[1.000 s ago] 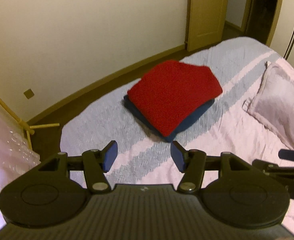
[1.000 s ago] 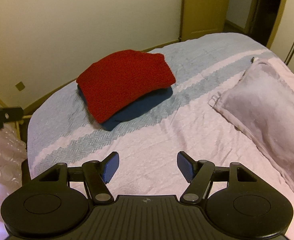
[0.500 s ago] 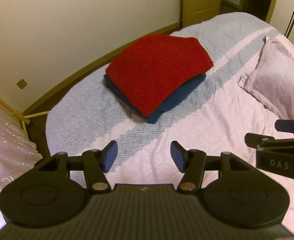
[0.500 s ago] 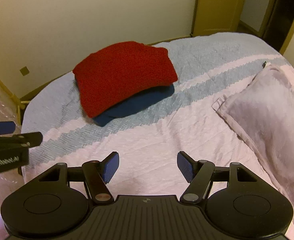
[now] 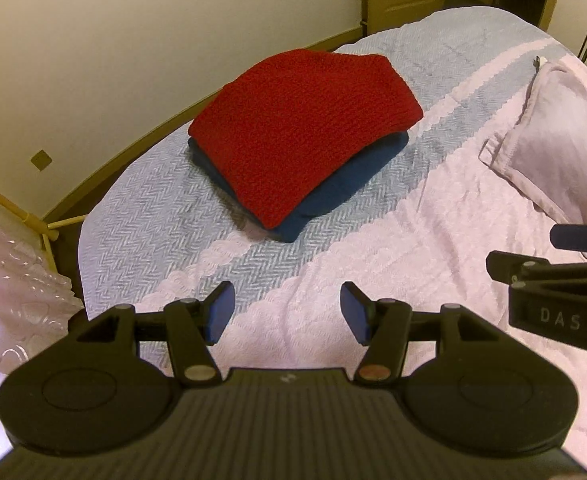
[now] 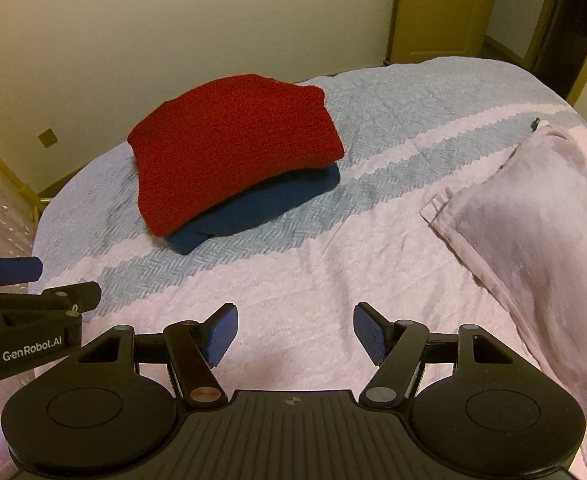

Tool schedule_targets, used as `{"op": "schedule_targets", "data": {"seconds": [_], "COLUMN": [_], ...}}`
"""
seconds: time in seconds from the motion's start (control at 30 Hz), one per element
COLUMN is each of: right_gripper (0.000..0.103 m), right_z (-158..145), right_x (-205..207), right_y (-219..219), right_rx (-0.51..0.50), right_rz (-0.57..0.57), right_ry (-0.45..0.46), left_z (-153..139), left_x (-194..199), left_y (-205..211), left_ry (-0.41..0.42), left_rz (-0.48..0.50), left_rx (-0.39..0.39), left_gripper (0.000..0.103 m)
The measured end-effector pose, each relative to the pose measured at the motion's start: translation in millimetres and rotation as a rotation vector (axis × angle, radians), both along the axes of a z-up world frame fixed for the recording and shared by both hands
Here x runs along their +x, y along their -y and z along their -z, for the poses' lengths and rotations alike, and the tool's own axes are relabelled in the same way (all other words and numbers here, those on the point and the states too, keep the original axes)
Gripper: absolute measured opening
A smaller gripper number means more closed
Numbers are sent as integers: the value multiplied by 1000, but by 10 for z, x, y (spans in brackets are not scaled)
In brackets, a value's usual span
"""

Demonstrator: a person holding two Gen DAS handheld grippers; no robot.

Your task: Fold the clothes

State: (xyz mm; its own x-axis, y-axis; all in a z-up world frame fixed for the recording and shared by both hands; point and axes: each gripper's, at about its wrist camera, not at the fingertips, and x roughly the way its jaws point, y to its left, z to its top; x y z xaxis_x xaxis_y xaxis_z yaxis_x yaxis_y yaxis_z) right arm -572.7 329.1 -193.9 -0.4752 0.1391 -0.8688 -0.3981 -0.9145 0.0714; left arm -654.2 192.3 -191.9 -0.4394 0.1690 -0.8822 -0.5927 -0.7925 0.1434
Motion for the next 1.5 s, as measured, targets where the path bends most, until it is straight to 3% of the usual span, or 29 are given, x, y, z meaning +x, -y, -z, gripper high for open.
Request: {"op": "schedule_targets", "data": {"seconds": [0.7, 1.5], "right_gripper": [68, 68], "right_z": [163, -68], "right_x": [-193, -192], "right_y": [-154, 60], "right_rx": [-20, 18], "right_rz": [-9, -13], "right_ry": [33, 15], "left_z": [176, -42], "left_x": [-192, -124], "left_y": [-127, 17], "left_ry": [15, -26], "left_rz": [-30, -13], "left_rx": [-5, 48], "left_gripper": [55, 55]}}
